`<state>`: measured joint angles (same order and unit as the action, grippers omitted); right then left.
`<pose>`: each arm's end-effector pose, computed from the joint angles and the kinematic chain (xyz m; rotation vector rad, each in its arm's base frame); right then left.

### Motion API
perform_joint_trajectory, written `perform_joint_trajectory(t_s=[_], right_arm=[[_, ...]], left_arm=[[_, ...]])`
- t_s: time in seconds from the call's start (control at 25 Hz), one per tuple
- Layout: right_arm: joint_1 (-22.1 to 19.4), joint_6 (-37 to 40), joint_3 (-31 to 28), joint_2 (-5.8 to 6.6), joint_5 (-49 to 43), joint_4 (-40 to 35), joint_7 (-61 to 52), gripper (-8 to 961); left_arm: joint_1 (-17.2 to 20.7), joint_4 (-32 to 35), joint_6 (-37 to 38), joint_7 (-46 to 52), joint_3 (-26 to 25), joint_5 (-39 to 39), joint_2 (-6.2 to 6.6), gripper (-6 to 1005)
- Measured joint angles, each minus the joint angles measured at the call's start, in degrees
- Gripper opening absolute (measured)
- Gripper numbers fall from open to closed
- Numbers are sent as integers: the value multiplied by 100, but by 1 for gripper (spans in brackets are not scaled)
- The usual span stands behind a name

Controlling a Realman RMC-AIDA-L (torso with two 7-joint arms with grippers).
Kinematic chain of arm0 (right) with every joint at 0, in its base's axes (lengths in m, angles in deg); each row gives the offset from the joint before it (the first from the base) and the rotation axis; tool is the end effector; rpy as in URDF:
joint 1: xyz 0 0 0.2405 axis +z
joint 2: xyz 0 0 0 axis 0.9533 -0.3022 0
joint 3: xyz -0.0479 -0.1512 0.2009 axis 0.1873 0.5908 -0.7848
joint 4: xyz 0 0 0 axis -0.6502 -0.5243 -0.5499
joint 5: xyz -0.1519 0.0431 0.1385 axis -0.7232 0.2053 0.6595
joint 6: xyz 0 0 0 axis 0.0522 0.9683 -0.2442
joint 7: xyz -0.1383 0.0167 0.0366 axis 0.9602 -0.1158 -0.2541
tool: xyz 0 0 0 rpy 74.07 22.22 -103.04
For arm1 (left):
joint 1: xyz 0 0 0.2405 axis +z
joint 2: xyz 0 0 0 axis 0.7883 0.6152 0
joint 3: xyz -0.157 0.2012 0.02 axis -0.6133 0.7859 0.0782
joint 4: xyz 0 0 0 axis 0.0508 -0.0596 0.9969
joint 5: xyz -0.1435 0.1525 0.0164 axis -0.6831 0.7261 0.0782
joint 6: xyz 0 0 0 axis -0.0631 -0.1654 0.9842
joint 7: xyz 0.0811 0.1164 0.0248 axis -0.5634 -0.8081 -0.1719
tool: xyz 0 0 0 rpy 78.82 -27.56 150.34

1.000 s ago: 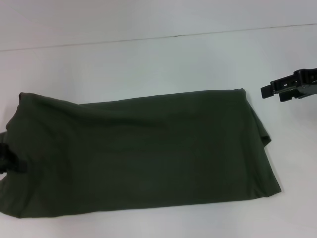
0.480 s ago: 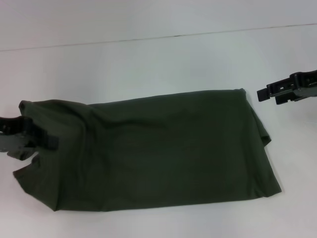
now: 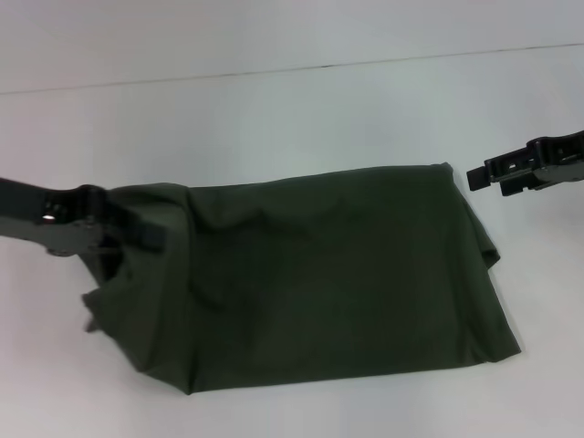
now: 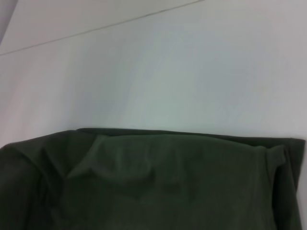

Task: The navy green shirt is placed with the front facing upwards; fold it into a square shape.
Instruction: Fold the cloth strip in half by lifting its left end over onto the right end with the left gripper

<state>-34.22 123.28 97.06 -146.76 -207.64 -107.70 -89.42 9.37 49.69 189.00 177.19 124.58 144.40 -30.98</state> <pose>0.2801 0.3691 0.1047 -2.2641 1.7327 0.1665 -0.2008 0.3475 0.0575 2.4123 1.8508 0.2552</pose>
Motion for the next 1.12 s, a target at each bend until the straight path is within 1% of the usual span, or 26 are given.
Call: perform_joint_trajectory(t_s=[0.12,0.24,0.36,0.56,0.6,0.72,0.84,0.96,1.12], right_arm=[[28,-15,0,2,0,30,32,797],[36,-21,0,7,0,34,35,797],[38,-24,0,10,0,49,66,798],[16,-24,-8,4,0,71,108,798],[12,-25,-16,4,0,71,111,797],[-1,-45,-31,2,0,71,134,797],[-16,-54,-37,-1,0,78,182,797],[-20,-87,-43,-6,0,151,224,797],[-3,-143,-31,-8,0,213,250,798]], left_arm=[[-57,-117,-9,-14,122,-311,-80,31],[-120,-186,-84,-44,231,-576,-206,31],[-232,-295,-239,-89,267,-680,-319,31],[-517,-767,-522,-234,274,-759,-390,31],[-600,-862,-598,-275,275,-778,-427,31],[-673,-901,-645,-301,276,-800,-460,31],[-826,-958,-691,-320,276,-939,-535,31],[-864,-1013,-734,-327,281,-1030,-584,32],[-957,-1243,-964,-458,290,-1130,-649,32]])
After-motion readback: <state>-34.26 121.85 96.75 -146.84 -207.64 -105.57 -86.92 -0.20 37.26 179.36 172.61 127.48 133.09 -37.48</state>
